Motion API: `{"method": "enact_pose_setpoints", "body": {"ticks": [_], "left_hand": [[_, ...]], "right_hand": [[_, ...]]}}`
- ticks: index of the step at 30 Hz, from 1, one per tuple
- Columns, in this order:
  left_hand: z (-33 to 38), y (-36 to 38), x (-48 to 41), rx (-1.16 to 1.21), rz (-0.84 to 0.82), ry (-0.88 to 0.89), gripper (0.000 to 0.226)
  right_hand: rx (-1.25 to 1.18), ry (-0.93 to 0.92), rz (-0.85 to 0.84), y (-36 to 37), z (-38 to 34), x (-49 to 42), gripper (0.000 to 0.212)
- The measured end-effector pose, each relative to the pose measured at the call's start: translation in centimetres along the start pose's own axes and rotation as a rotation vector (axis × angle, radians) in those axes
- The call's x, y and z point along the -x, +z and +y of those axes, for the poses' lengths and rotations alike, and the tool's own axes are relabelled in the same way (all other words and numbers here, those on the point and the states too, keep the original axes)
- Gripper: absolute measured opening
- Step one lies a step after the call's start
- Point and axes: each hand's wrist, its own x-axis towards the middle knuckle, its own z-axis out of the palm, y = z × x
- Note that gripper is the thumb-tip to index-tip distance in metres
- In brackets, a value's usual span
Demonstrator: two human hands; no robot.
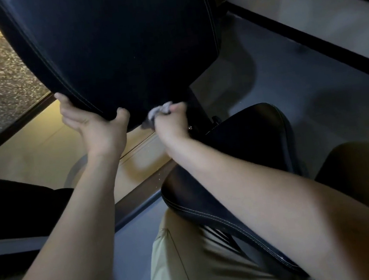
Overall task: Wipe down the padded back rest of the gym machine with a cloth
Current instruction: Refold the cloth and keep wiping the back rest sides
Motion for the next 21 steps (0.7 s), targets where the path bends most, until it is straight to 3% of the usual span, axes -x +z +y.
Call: {"method": "enact_pose_setpoints", "body": {"ticks": [3,8,11,13,18,21], "left_hand": [[-0.4,-0.1,-0.1,0.01,-0.002,0.012,0.105],[-0.9,0.0,-0.5,-0.005,0.005,0.027,0.109],[-0.9,-0.1,-0.5,-0.024,0.001,0.027,0.108],[-1.0,0.0,-0.5,-0.039,-0.004,0.023,0.109],[-0.5,-0.1,-0.6,-0.034,-0.003,0.008,0.112],[-0.9,-0.1,-0.6,-0.023,-0.012,0.008,0.112]], "right_hand": [[-0.024,-0.015,-0.069,-0.7,-0.4,-1.0,0.024],[-0.085,-0.147,0.212,-7.2,-6.1,-7.8,0.01],[-0.201,-0.208,0.31,-8.9,-7.6,-10.5,0.016],[-0.197,-0.15,0.374,-8.4,-7.1,-10.3,0.023],[-0.316,0.102,0.287,-5.3,-4.9,-8.4,0.053],[-0.295,0.135,0.282,-3.7,-3.8,-6.8,0.058]]}}
